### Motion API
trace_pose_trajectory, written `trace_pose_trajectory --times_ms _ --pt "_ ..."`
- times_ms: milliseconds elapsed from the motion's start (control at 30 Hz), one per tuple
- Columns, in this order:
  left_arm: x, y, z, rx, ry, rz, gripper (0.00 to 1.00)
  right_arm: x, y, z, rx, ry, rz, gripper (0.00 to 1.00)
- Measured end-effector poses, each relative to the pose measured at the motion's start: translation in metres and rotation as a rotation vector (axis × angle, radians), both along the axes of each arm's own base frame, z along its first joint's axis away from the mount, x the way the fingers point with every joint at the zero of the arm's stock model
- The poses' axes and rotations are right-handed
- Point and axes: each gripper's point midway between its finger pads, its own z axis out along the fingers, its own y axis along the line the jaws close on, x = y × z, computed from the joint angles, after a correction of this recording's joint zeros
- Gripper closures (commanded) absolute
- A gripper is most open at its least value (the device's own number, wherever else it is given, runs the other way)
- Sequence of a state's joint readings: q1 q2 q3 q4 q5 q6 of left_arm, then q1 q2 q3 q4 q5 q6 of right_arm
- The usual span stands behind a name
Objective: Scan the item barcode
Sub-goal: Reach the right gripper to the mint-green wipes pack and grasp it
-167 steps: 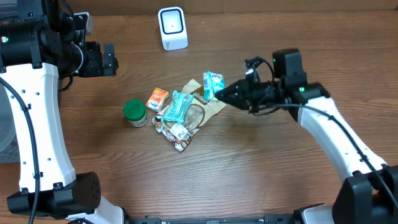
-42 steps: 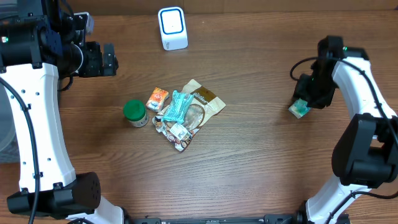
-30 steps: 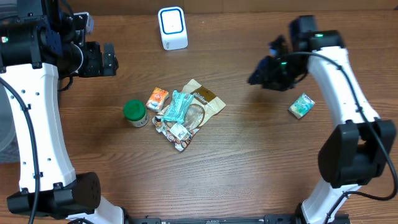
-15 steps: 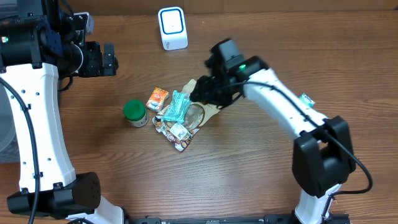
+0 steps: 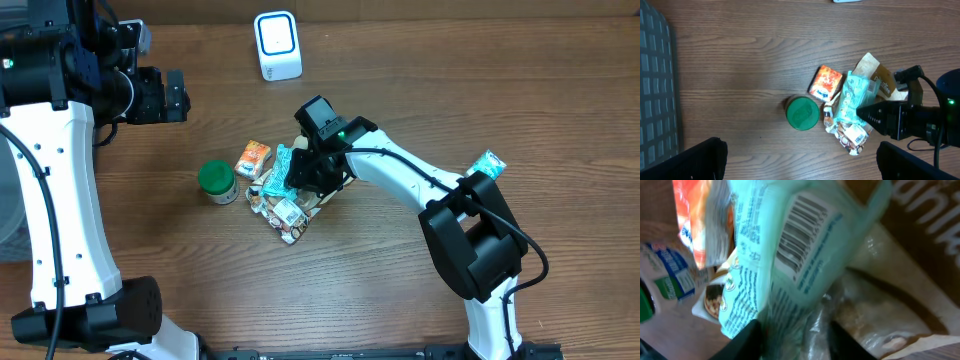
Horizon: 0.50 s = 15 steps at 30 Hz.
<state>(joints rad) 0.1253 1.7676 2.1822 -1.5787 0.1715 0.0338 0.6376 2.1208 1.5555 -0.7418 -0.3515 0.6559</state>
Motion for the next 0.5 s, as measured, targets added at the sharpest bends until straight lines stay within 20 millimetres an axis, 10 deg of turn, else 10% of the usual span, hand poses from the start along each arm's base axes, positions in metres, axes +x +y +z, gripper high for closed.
trace_pose_trajectory --times_ms 100,500 --pt "0.0 0.0 0.0 0.0 0.0 0.0 0.01 0.002 0.001 0.001 0.004 -0.007 -0.001 0.96" --pt "0.0 0.0 0.0 0.0 0.0 0.0 0.0 -0.007 -0.045 0.011 -0.067 0.024 0.205 0.96"
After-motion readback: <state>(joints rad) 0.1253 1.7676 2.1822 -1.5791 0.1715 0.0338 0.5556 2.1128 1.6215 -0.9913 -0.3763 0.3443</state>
